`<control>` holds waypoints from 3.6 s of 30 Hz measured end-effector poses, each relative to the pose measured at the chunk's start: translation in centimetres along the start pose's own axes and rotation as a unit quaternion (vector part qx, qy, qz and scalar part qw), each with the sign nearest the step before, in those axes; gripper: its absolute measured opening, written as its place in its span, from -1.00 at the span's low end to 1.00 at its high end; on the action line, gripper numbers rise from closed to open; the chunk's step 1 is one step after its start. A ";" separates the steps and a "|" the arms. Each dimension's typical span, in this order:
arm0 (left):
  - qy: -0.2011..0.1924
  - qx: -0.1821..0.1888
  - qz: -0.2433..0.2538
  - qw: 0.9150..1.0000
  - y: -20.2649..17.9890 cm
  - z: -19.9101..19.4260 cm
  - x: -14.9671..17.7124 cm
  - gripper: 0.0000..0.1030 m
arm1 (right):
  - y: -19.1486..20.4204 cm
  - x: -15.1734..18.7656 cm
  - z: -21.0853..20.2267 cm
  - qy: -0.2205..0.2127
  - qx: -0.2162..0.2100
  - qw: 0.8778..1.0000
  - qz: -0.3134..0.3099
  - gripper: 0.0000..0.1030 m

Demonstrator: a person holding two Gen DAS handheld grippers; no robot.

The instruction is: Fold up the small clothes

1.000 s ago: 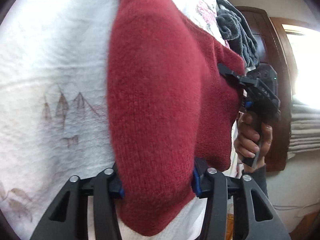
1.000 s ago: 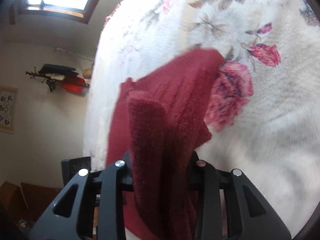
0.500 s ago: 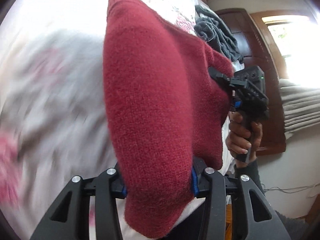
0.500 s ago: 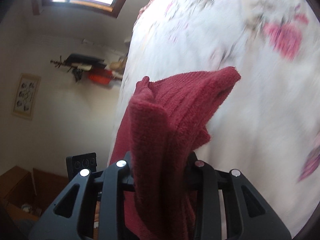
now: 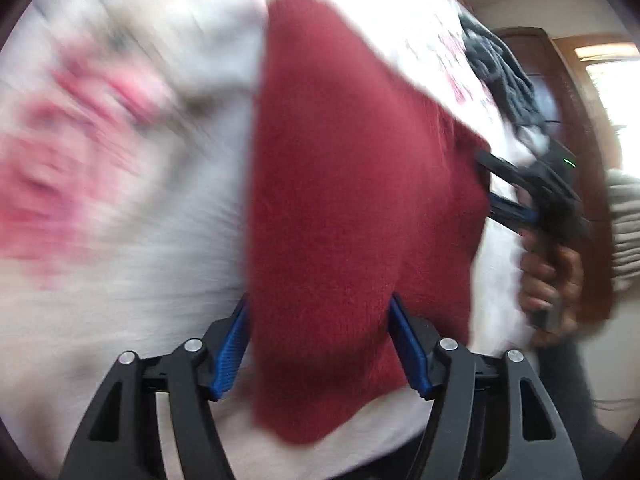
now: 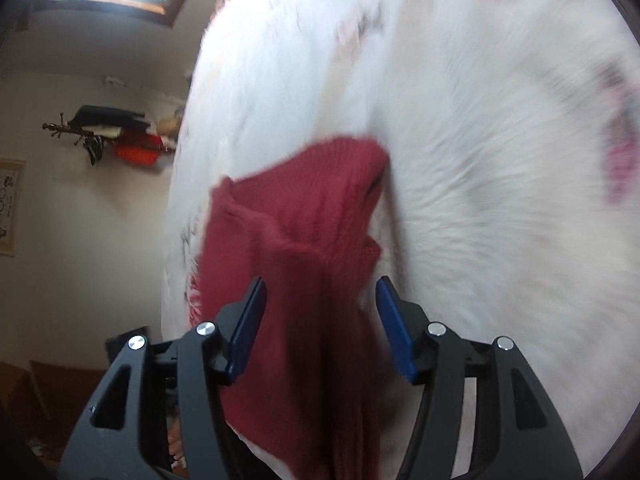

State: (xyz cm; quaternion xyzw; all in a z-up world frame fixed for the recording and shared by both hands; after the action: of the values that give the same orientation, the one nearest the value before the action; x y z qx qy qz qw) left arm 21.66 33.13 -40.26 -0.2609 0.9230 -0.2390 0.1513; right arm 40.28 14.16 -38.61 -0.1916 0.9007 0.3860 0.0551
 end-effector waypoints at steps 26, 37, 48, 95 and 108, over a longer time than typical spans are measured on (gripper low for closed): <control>0.017 0.061 0.033 0.997 -5.0 3.2 -8.4 0.18 | 1.4 0.6 3.4 0.016 0.118 0.990 -0.077 -0.96; 0.015 0.092 0.061 0.994 -6.3 0.1 -6.4 0.17 | 4.2 5.6 1.1 0.035 0.094 0.988 -0.117 -0.98; 0.020 0.063 0.073 0.995 -7.6 -0.2 -1.9 0.17 | 5.9 8.8 0.3 0.038 0.137 0.980 -0.143 -0.97; -0.097 -0.093 0.090 0.987 -4.7 -20.6 14.9 0.78 | 19.5 22.5 -16.3 -0.094 0.361 0.904 -0.210 0.76; -0.213 -0.127 0.114 0.962 -11.5 -31.4 14.9 0.82 | 27.5 22.7 -24.2 -0.158 0.409 0.865 -0.244 0.94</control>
State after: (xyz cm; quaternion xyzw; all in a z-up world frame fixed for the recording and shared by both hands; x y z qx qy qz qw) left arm 1.52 27.63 -10.24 -0.2158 0.9158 -0.0402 0.3364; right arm 9.94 7.24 -8.83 -0.3024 0.8813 -0.0180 0.3627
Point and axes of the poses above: each gripper's, at about its wrist camera, not at the fingertips, and z roughly the way its jaws point, y to its left, x to its underside, the point moved 10 cm from there along z, roughly the way its jaws point, and after that the axes turned 10 degrees about -z, right-handed, at the moved point
